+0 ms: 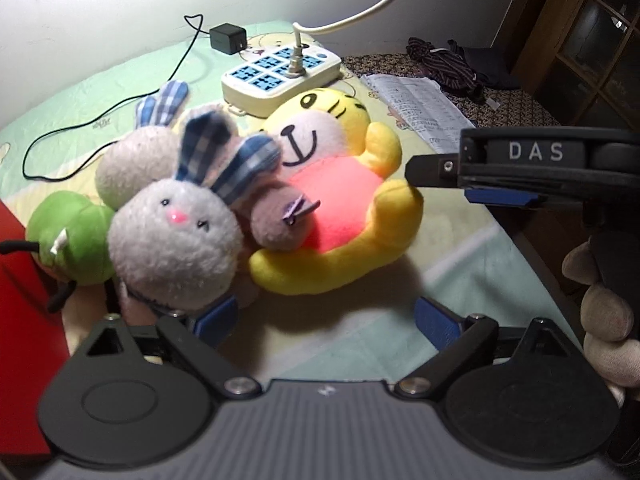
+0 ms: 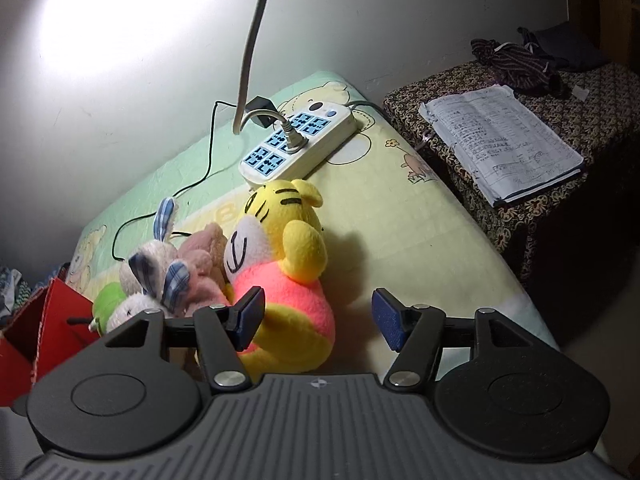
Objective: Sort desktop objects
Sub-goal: 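Reach the right gripper toward the yellow-and-pink tiger plush, then grasp the yellow-and-pink tiger plush with the right gripper and lift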
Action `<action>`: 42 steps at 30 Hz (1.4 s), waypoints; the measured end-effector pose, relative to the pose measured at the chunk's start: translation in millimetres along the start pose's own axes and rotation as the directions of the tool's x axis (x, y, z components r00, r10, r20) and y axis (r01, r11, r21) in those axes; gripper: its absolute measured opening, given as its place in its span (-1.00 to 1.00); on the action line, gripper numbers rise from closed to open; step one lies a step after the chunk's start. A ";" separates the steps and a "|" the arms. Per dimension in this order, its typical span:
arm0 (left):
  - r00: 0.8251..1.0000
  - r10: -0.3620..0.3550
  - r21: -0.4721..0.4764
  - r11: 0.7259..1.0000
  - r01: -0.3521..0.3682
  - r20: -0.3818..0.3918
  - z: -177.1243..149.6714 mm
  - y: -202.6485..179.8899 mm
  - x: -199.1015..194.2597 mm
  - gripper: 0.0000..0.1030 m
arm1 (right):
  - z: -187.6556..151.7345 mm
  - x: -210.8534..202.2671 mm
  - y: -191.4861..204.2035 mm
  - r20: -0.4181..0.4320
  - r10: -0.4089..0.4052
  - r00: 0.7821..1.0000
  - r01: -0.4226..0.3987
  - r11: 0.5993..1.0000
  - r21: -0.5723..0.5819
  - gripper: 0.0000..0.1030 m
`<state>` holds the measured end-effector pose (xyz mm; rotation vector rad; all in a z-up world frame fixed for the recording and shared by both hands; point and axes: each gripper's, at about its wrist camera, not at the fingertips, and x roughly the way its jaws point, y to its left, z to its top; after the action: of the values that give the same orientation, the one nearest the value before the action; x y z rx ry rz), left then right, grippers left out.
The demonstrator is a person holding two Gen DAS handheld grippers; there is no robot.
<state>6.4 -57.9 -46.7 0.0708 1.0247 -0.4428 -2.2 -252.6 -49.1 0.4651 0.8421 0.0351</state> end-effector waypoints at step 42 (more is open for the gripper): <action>0.927 -0.335 -0.082 0.942 0.325 -0.169 3.5 -6.3 49.0 0.96 | -24.3 5.7 -70.6 -0.112 0.277 0.954 -0.234 0.926 0.296 -0.24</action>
<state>28.4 -80.4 -85.0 -0.1132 1.2332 -0.7263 -26.7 -305.6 -95.9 0.8474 0.9358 0.1976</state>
